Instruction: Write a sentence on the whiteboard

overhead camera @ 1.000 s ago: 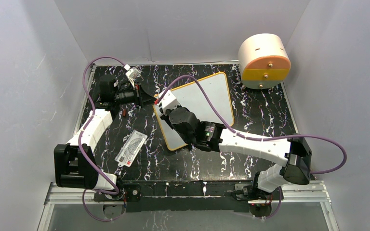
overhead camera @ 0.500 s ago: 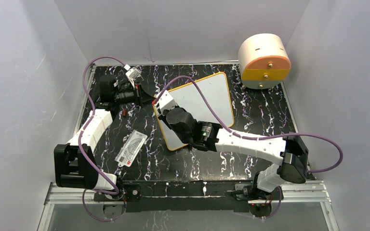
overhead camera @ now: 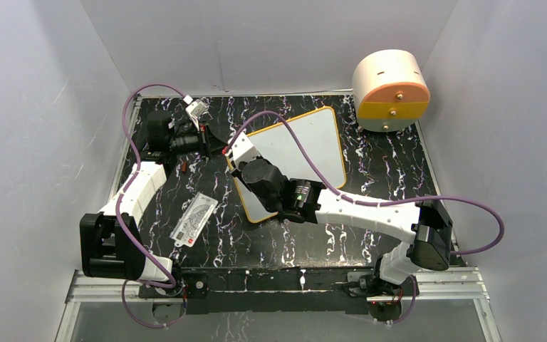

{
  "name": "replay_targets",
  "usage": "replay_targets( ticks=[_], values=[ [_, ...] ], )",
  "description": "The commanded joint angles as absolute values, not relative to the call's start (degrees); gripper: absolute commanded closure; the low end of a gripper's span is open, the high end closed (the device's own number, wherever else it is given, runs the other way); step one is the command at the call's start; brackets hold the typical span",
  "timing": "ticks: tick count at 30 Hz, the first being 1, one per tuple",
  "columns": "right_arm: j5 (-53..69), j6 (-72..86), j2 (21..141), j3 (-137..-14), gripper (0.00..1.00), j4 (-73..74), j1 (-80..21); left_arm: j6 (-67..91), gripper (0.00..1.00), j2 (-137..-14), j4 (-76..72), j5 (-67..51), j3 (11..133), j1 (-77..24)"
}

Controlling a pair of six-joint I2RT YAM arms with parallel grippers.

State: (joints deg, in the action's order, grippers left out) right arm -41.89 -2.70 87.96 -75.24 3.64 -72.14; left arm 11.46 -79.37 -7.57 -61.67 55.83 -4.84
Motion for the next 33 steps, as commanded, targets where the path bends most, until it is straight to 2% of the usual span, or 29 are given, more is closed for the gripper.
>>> replay_targets(
  ticks=[1,33],
  values=[
    [-43.7,-0.5,88.4,-78.3,1.0,5.8,-72.1,8.7,1.0,-77.9,-6.1,-60.1,55.3,-5.9],
    [-42.2,6.1,88.3,-79.9,1.0,15.7,-73.6,8.5,1.0,-77.6,-6.1,-59.7,55.1,-5.9]
  ],
)
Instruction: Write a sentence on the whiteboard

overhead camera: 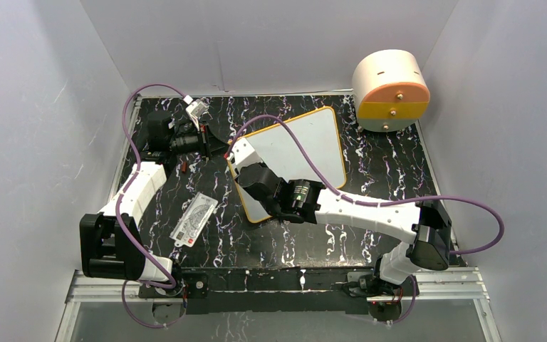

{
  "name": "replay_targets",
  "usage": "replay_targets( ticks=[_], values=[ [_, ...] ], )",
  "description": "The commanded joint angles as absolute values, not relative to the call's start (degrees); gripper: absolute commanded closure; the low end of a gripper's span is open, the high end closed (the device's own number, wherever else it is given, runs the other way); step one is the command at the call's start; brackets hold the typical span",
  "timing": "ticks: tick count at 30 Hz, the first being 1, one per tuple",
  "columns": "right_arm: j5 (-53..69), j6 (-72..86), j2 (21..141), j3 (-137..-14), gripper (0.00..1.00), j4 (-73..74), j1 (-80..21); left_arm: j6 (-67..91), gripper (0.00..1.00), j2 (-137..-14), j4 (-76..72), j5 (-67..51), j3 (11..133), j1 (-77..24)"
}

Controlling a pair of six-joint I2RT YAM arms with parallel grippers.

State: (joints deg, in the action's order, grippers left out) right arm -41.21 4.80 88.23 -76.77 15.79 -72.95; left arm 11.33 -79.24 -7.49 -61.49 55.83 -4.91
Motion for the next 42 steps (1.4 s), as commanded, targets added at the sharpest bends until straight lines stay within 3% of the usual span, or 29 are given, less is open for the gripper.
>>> replay_targets(
  ticks=[1,16,42],
  values=[
    [-42.3,6.0,88.1,-80.0,1.0,15.6,-73.7,8.5,1.0,-77.6,-6.1,-59.7,55.1,-5.9],
    [-46.5,1.2,85.3,-77.8,1.0,5.8,-74.2,8.4,1.0,-77.6,-6.0,-59.4,54.9,-6.0],
    [-45.1,0.1,89.5,-79.5,1.0,4.5,-72.6,8.4,1.0,-77.7,-6.1,-59.6,55.0,-6.1]
  ],
)
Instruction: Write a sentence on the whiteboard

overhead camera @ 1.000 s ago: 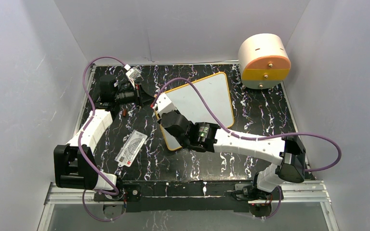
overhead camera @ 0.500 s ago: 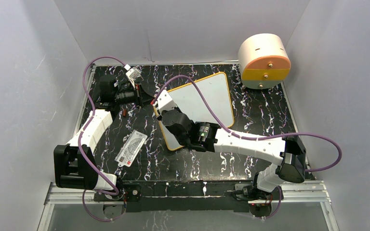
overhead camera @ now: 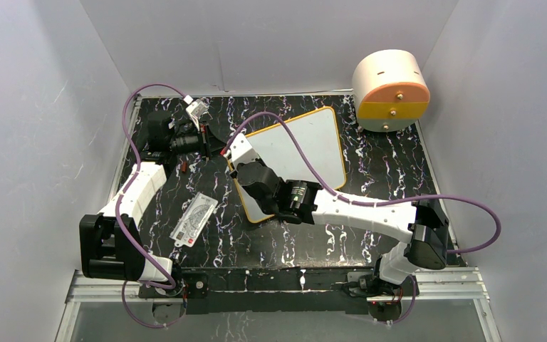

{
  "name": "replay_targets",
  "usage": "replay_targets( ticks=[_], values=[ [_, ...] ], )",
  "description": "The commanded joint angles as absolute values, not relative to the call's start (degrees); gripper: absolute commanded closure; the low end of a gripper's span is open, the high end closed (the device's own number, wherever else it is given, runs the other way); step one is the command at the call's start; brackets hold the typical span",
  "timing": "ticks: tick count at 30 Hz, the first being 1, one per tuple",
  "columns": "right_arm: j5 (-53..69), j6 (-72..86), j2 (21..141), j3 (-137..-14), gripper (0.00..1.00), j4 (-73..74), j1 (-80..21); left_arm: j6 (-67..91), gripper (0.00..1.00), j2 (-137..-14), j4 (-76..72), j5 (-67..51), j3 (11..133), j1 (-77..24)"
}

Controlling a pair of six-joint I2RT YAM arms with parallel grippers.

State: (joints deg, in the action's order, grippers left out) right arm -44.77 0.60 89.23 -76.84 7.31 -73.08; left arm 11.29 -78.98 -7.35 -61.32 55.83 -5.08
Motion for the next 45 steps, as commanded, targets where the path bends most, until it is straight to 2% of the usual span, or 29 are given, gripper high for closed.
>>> replay_targets(
  ticks=[1,24,45],
  values=[
    [-45.0,0.1,89.6,-79.5,1.0,4.5,-72.5,8.4,1.0,-77.7,-6.1,-59.6,55.0,-6.1],
    [-49.2,2.1,89.7,-80.0,1.0,9.5,-71.7,8.3,1.0,-77.9,-5.9,-59.7,55.0,-6.2],
    [-47.6,6.8,88.7,-79.6,1.0,16.0,-71.6,7.8,1.0,-77.9,-5.4,-59.3,55.1,-6.2]
  ],
)
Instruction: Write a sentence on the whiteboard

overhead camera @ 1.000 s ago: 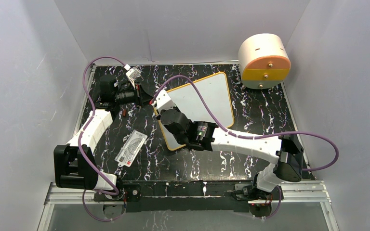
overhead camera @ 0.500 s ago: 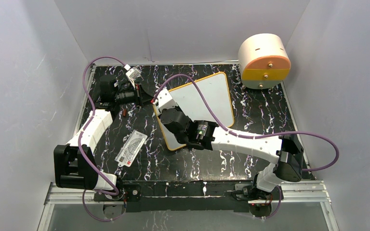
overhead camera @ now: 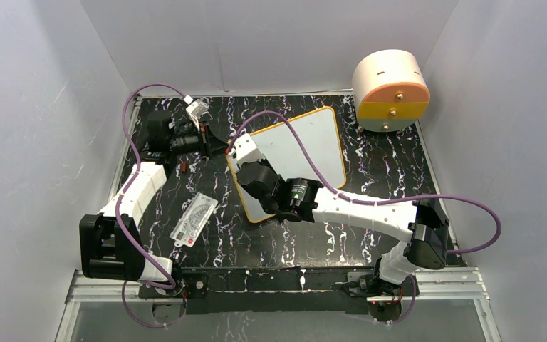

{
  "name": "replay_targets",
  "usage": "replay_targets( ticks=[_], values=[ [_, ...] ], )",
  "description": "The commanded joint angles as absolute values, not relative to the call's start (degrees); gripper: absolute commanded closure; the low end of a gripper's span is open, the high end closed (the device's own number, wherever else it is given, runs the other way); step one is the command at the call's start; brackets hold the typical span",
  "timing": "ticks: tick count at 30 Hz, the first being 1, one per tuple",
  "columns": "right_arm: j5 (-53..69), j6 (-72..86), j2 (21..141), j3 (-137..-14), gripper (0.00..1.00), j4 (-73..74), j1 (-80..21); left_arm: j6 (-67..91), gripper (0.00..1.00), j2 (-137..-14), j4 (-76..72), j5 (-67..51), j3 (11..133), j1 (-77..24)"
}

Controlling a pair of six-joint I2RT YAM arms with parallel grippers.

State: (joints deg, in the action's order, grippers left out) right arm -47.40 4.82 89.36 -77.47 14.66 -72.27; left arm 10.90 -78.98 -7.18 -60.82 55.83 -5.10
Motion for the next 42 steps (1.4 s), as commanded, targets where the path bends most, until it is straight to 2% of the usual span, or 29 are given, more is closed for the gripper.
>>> replay_targets(
  ticks=[1,42],
  values=[
    [-47.4,6.9,88.7,-79.6,1.0,16.2,-71.6,7.8,1.0,-78.0,-5.4,-59.3,55.1,-6.2],
    [-42.0,9.3,91.4,-83.9,1.0,22.8,-74.2,7.9,1.0,-77.5,-5.4,-59.2,55.1,-6.2]
  ],
)
